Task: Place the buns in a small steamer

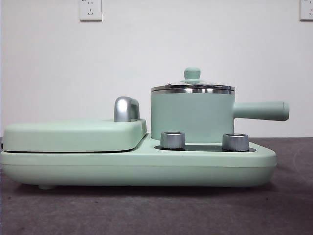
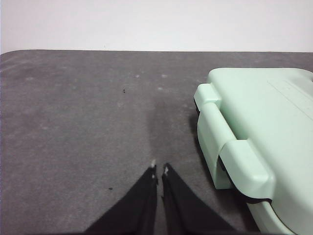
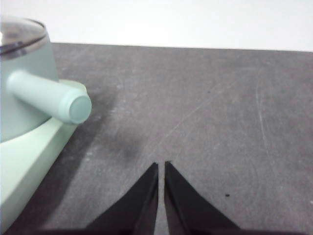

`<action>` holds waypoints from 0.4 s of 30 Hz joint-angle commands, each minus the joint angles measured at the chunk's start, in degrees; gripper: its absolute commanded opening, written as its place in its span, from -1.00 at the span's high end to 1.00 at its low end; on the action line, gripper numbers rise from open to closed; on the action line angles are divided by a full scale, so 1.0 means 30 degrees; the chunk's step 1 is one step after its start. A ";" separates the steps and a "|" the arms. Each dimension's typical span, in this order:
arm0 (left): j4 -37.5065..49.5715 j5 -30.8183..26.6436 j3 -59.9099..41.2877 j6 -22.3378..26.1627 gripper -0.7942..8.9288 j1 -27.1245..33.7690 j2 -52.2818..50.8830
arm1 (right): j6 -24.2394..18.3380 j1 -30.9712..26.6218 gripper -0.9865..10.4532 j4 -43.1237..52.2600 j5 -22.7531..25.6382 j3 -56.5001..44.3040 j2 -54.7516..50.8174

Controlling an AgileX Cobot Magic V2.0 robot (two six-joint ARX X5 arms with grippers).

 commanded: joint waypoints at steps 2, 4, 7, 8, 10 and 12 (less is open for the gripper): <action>-0.0066 0.0095 -0.0364 0.0175 0.79 0.0015 -0.0029 | -0.0131 -0.0036 0.79 0.0226 0.0007 -0.0131 -0.0015; -0.0066 0.0102 -0.0357 0.0175 0.79 0.0015 -0.0029 | -0.0138 -0.0036 0.79 0.0168 0.0000 -0.0211 -0.0015; -0.0066 0.0095 -0.0357 0.0175 0.79 0.0015 -0.0029 | -0.0131 -0.0036 0.79 0.0204 0.0007 -0.0211 -0.0015; -0.0066 0.0102 -0.0357 0.0175 0.79 0.0015 -0.0029 | -0.0131 -0.0036 0.79 0.0197 0.0007 -0.0211 -0.0015; -0.0066 0.0102 -0.0364 0.0175 0.79 0.0015 -0.0029 | -0.0131 -0.0058 0.79 0.0197 0.0000 -0.0211 -0.0015; -0.0066 0.0102 -0.0357 0.0175 0.79 0.0015 -0.0029 | -0.0131 -0.0058 0.79 0.0197 0.0007 -0.0211 -0.0015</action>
